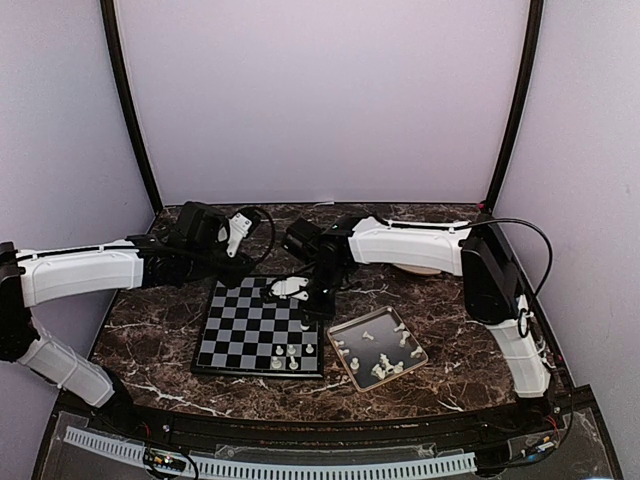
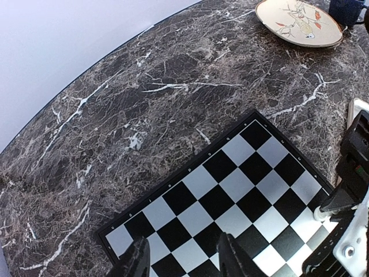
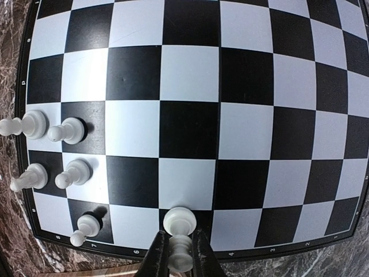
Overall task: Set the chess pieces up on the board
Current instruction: Place the king on the chessboard, then pick up the king from the storage box.
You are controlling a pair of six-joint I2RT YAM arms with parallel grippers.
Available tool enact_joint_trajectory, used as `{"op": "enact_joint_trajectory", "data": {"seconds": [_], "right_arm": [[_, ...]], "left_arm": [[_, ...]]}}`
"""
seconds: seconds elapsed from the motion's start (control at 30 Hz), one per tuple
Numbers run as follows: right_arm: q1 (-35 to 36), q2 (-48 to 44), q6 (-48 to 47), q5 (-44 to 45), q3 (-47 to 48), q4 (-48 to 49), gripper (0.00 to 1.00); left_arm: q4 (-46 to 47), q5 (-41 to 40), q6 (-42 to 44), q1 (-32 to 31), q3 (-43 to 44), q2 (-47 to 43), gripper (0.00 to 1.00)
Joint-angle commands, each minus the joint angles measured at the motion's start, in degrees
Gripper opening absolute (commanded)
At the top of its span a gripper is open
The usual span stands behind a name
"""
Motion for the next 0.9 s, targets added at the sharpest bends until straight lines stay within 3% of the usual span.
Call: {"op": "enact_joint_trajectory", "data": {"seconds": [0.0,0.2,0.4,0.5,0.7,0.87], "right_arm": [[-0.06,0.27,0.71,0.66,2.05,-1.25,0.19],[-1.42,-8.35,-0.23,0.54,-2.06,-0.96,0.31],[-8.1,-20.33,-0.05,-4.36,-16.63,3.75,0.31],[-12.75,-26.89,0.51,-6.39,-27.05,8.72,0.3],[-17.54,-37.89,2.38,-7.39,-44.05,17.64,0.29],[-18.73,-42.53,2.39,-5.67,-50.21,22.11,0.29]], "left_arm": [[0.84,-1.3,0.05,0.14,-0.52,-1.73,0.43],[0.59,2.64,0.06,0.14,-0.35,0.11,0.45],[-0.02,23.73,-0.01,-0.34,1.33,3.59,0.45],[-0.67,29.48,0.2,-2.3,2.91,6.35,0.45],[-5.74,31.21,1.19,-6.21,8.13,13.78,0.45],[-9.75,28.48,2.13,-7.94,12.36,19.32,0.44]]}}
